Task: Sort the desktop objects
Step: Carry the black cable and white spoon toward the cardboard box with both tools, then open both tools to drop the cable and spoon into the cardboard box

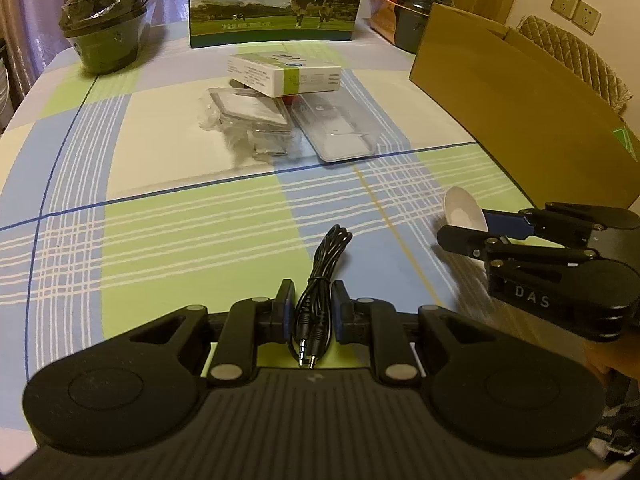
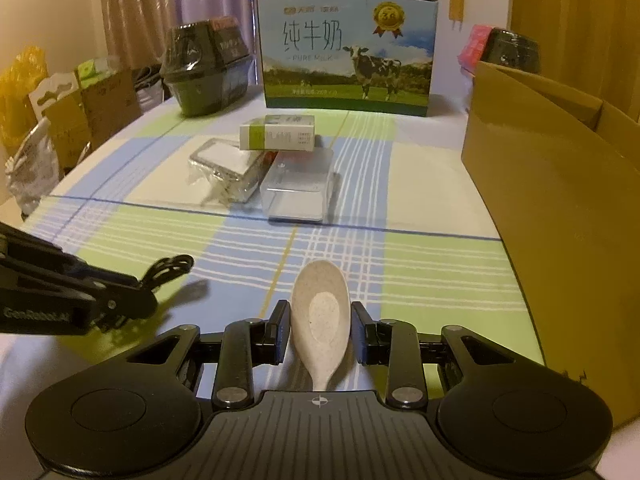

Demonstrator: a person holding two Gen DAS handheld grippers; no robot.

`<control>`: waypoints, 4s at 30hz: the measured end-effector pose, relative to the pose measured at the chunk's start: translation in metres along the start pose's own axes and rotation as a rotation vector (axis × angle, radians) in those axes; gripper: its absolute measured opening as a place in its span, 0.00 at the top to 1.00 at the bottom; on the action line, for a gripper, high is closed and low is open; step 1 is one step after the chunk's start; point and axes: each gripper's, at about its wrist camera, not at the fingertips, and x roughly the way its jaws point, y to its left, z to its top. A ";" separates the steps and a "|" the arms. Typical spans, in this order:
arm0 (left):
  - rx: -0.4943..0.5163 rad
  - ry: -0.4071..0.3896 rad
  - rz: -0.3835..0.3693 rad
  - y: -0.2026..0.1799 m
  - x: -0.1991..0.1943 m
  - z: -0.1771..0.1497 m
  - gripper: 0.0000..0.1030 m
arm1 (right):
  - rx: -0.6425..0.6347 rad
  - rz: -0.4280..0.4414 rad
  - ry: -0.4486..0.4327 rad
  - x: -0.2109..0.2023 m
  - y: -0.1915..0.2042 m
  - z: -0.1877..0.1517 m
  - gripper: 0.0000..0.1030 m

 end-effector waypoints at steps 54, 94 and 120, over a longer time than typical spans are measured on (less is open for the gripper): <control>-0.078 -0.172 -0.054 -0.120 -0.128 0.024 0.86 | 0.167 -0.077 -0.261 -0.193 -0.079 0.033 0.72; -0.003 -0.159 -0.254 -0.274 -0.020 0.157 0.85 | 0.307 -0.113 -0.309 -0.167 -0.262 0.089 0.72; -0.102 -0.190 -0.176 -0.220 -0.032 0.131 0.64 | 0.309 -0.103 -0.331 -0.168 -0.251 0.094 0.39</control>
